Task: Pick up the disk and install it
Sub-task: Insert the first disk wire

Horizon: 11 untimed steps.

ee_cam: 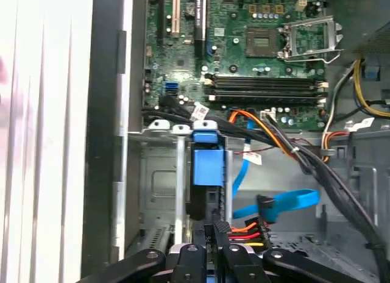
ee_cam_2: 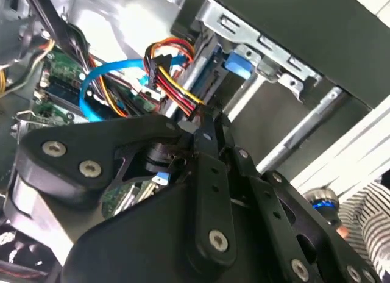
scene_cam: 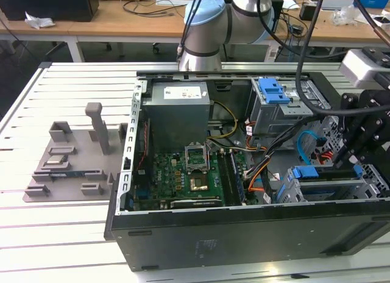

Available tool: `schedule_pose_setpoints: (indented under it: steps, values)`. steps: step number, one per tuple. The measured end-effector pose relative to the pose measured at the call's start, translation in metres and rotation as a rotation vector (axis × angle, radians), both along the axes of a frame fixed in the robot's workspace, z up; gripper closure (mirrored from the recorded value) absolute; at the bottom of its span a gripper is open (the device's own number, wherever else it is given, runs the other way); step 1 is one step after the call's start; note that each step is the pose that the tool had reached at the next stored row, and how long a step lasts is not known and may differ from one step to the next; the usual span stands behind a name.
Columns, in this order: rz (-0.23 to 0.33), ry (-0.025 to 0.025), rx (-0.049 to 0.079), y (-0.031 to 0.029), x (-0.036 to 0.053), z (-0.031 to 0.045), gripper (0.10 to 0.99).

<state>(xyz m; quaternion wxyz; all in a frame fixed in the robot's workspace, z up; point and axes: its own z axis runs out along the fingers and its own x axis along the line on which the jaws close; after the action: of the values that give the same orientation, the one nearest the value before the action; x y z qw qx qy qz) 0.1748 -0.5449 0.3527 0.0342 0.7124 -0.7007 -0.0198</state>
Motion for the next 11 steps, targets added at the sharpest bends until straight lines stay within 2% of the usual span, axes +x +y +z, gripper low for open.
schedule_pose_setpoints:
  steps: [4, 5, 6, 7, 11]
  values:
    - [0.000, 0.0008, 0.000, 0.0020, 0.0054, -0.0023, 0.918]
    - [0.000, 0.0018, 0.000, 0.0064, 0.0087, -0.0051, 0.918]
    - [0.000, 0.0021, 0.000, 0.0073, 0.0091, -0.0099, 0.918]
    - [0.000, 0.0020, -0.001, 0.0080, 0.0091, -0.0113, 0.918]
    - [0.000, 0.0019, 0.000, 0.0118, 0.0099, -0.0119, 0.918]
